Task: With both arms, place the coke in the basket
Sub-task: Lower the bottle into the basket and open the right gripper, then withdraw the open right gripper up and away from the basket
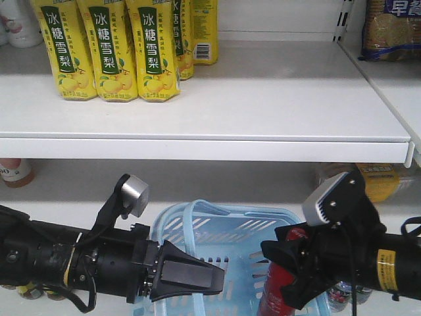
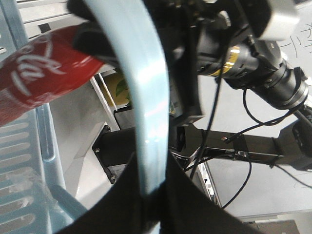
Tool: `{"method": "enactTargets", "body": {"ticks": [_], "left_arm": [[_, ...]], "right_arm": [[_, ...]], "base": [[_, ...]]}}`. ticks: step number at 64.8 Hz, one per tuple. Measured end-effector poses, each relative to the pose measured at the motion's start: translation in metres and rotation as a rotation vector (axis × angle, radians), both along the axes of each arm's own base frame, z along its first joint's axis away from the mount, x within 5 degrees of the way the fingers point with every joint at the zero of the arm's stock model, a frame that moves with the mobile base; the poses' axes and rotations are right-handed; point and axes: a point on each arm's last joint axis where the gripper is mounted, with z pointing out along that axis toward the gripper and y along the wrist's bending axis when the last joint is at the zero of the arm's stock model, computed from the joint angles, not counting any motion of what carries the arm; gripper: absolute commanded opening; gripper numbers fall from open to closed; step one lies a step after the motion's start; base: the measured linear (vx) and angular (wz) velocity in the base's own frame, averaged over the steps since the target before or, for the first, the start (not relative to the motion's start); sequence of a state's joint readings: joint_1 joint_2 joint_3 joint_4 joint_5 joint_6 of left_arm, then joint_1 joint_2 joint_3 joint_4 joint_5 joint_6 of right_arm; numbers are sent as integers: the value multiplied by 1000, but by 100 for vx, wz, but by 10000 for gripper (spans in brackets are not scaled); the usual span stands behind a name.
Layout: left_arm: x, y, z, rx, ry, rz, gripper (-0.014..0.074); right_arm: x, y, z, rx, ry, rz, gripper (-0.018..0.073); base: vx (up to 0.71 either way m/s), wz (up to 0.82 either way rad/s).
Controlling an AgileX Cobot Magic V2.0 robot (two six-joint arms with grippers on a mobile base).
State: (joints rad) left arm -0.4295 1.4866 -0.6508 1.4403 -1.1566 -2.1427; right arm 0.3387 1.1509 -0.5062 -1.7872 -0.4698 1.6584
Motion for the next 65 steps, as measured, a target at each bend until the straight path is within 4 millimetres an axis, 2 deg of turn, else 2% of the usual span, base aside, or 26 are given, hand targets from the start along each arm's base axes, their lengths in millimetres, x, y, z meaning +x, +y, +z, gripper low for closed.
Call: {"method": "enactTargets", "body": {"ticks": [6, 13, 22, 32, 41, 47, 54, 58, 62, 63, 65], "left_arm": [[0, 0, 0, 0, 0, 0, -5], [0, 0, 0, 0, 0, 0, -5], [0, 0, 0, 0, 0, 0, -5], [0, 0, 0, 3, -1, 0, -5], [-1, 0, -2, 20, -9, -13, -5], [-2, 0, -3, 22, 1, -14, -5], [-2, 1, -6, 44, -1, -13, -5], [-2, 1, -7, 53, -4, -13, -5], [-2, 1, -7, 59, -5, -9, -5], [-2, 1, -7, 60, -6, -8, -5], [-2, 1, -7, 60, -6, -8, -5]], "right_arm": [[3, 7, -9, -40, 16, 0, 30], [4, 13, -16, -74, 22, 0, 112], [5, 19, -17, -84, 21, 14, 300], [11, 20, -8, -70, -12, -15, 529], [16, 17, -7, -83, -33, -77, 628], [17, 15, -5, -72, -33, -113, 634], [14, 13, 2, -42, -40, -139, 596], [11, 12, 8, -23, -60, -144, 556], [8, 10, 17, 1, -86, -151, 464], [6, 9, 19, 9, -91, -153, 464], [4, 8, 22, 24, -97, -157, 400]], "base": [[0, 0], [0, 0], [0, 0], [0, 0], [0, 0], [0, 0], [0, 0], [0, 0], [0, 0], [0, 0], [0, 0]]}}
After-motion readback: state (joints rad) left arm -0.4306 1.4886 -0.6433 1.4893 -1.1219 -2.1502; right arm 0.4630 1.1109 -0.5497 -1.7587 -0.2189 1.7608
